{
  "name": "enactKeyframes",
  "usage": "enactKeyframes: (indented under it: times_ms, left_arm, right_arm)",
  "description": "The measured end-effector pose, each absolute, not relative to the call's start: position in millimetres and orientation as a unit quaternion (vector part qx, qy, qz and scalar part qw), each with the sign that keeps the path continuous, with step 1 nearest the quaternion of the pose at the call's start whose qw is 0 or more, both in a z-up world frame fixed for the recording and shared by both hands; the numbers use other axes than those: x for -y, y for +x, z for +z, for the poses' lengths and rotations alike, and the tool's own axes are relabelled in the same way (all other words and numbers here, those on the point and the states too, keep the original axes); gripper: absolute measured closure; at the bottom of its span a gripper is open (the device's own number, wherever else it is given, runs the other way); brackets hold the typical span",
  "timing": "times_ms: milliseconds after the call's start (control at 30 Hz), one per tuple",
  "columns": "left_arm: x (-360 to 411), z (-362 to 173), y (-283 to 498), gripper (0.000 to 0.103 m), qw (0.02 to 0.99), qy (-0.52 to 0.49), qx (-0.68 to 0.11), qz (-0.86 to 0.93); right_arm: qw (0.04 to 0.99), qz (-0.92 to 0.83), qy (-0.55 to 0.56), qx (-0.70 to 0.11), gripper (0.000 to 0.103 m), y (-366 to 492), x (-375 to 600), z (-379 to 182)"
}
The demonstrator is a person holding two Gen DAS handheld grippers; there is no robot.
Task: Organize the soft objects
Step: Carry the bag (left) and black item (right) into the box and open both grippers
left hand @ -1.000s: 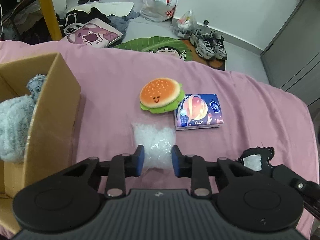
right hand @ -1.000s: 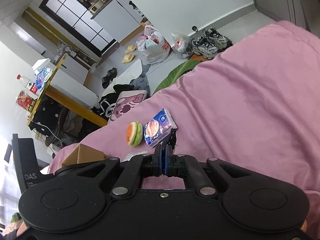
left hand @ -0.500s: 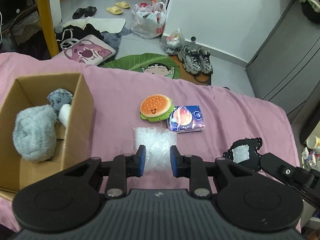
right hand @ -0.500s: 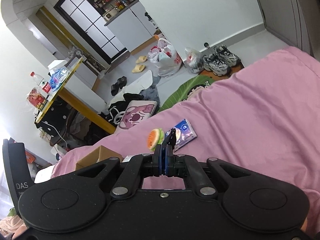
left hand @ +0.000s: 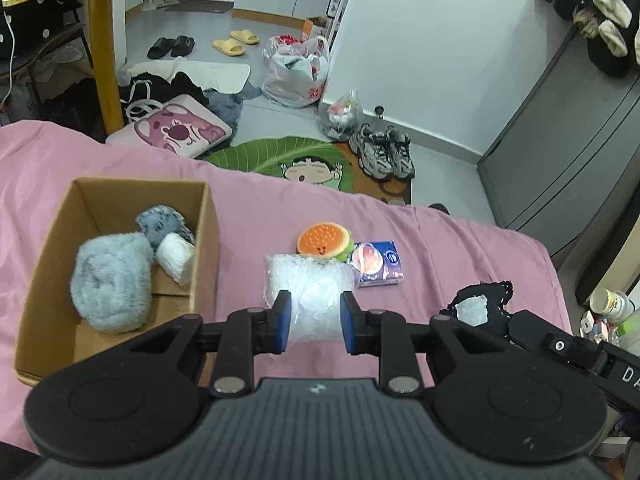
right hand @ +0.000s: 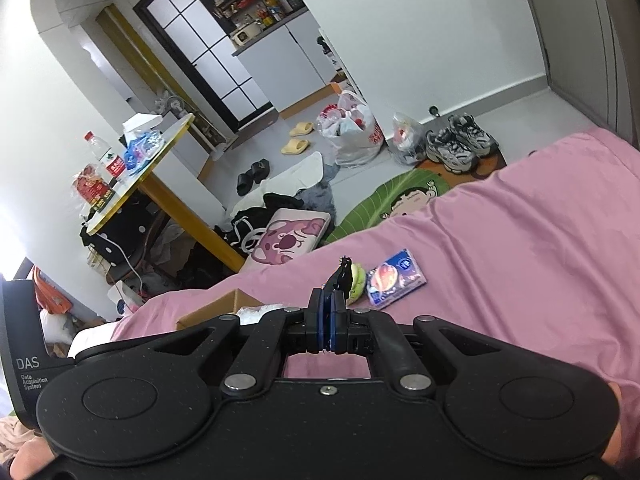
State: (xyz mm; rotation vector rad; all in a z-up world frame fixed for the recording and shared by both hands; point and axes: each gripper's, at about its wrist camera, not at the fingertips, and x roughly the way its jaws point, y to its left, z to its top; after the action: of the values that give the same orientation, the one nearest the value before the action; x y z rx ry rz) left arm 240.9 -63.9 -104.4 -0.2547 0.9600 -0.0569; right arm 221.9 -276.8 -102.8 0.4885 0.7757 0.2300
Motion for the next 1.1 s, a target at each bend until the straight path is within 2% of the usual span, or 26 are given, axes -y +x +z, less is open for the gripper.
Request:
enactKeyframes:
  times_ms: [633, 1100]
  left_arm:
    - [3, -79, 218, 0.079, 0.891, -0.143, -0.431, -0.022]
    - [-51, -87, 208, 0.079, 0.892, -0.164, -0.421, -0.008]
  right_arm:
    - [0.898, 0.135, 0.203, -0.365, 0.100, 214, 228, -84]
    - [0.895, 0.160, 0.175, -0.378, 0.100, 222, 178, -82]
